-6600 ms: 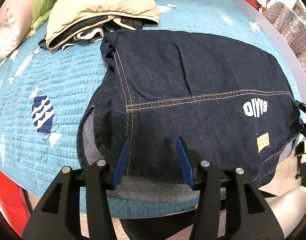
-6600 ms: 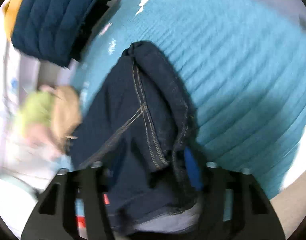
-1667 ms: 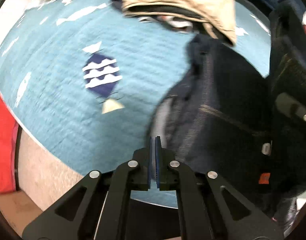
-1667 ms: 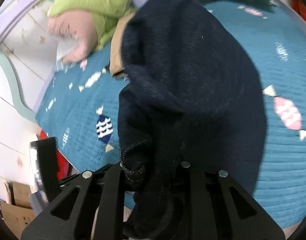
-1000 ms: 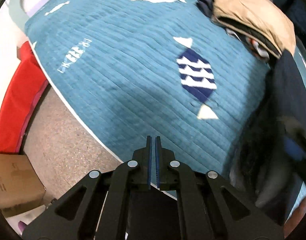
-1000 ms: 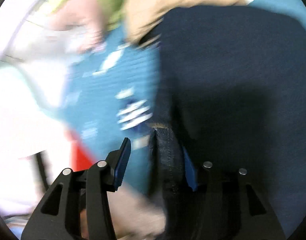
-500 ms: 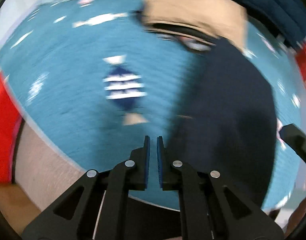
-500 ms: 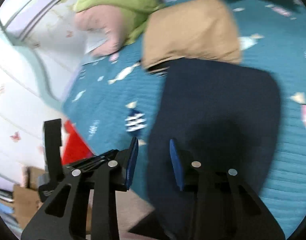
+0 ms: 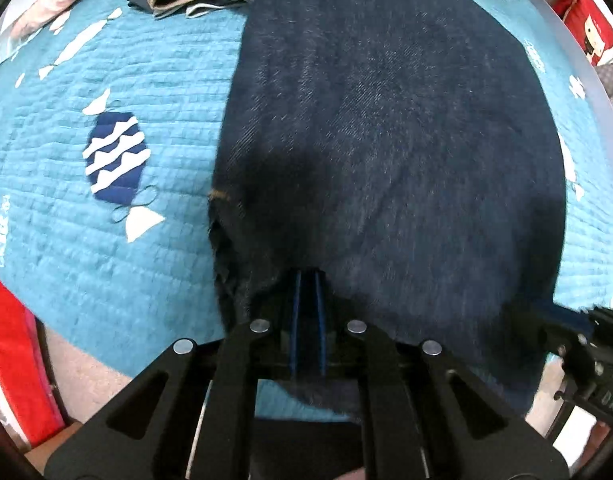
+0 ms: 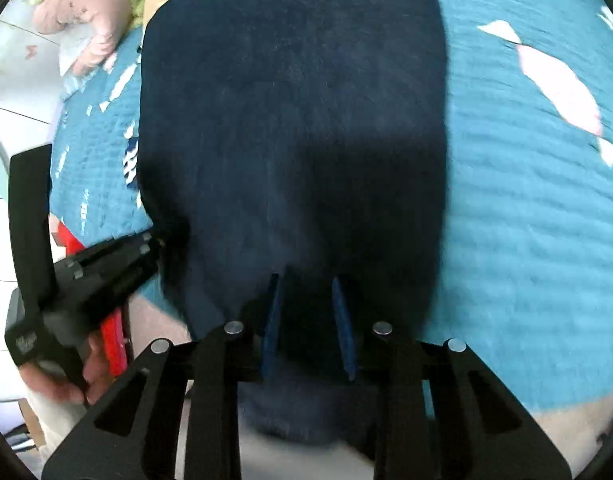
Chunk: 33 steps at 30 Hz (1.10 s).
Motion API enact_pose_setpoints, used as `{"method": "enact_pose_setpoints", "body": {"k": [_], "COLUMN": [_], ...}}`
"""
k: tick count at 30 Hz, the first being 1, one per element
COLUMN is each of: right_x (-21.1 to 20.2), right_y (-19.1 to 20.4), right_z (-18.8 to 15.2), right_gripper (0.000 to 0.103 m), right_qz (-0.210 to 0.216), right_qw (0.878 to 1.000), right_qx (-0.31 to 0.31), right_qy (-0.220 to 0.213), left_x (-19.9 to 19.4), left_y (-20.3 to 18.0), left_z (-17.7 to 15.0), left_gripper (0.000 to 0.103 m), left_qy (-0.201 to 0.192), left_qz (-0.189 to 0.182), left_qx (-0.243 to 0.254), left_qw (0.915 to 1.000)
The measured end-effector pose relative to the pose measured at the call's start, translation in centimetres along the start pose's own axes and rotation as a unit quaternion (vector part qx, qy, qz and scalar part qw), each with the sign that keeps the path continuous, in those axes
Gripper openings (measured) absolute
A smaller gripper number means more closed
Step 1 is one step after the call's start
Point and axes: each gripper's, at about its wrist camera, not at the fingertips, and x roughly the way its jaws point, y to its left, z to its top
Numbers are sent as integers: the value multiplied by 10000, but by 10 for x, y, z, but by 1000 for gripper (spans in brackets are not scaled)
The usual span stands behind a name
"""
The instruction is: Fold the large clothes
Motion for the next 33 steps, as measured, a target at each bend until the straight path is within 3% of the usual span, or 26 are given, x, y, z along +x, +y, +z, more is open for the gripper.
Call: {"method": "enact_pose_setpoints", "body": {"k": [3,7,13,19,21,23,24,27,30,33], "right_x": [7,44,9,53,43,20,0,-37,-13,22], "right_y": [-1,-16,-7,-24,-15,-9,-7,-6,-16,-29], "right_z": [-15,-4,-30,-12,-12,-7,1,28,60,69], "right_gripper": [26,23,23,21,21,22,22,22,22,24], "right_qz": [50,-30,44,179,78,297,402,-78,-276,-415], "right_qw": [9995,9976,9958,9905,9920,9938,9965,9976,9956,9954], "right_qx": [36,391,406,745,592,578,555,516,733,804], "right_qy": [295,574,814,1141,1113,903,489,-464,-513,-304], "left_x": [7,19,9,17,13,1,-4,-24,-21,19], "left_y": [2,0,-4,3,5,9,13,15,20,30], "left_z": [-6,-4,-9,-16,-16,-13,-8,6,30,50], "left_gripper": [8,8,8,9,9,10,10,10,10,9], "left_qy": [-62,-146,-89,-319,-290,-231,-258,-623,-693,-279], "left_qz": [26,170,264,301,262,138,114,66,37,-218], "left_qx": [116,162,198,272,284,163,119,140,-29,-265], "left_qw": [9999,9996,9994,9987,9988,9995,9995,9979,9976,9990]}}
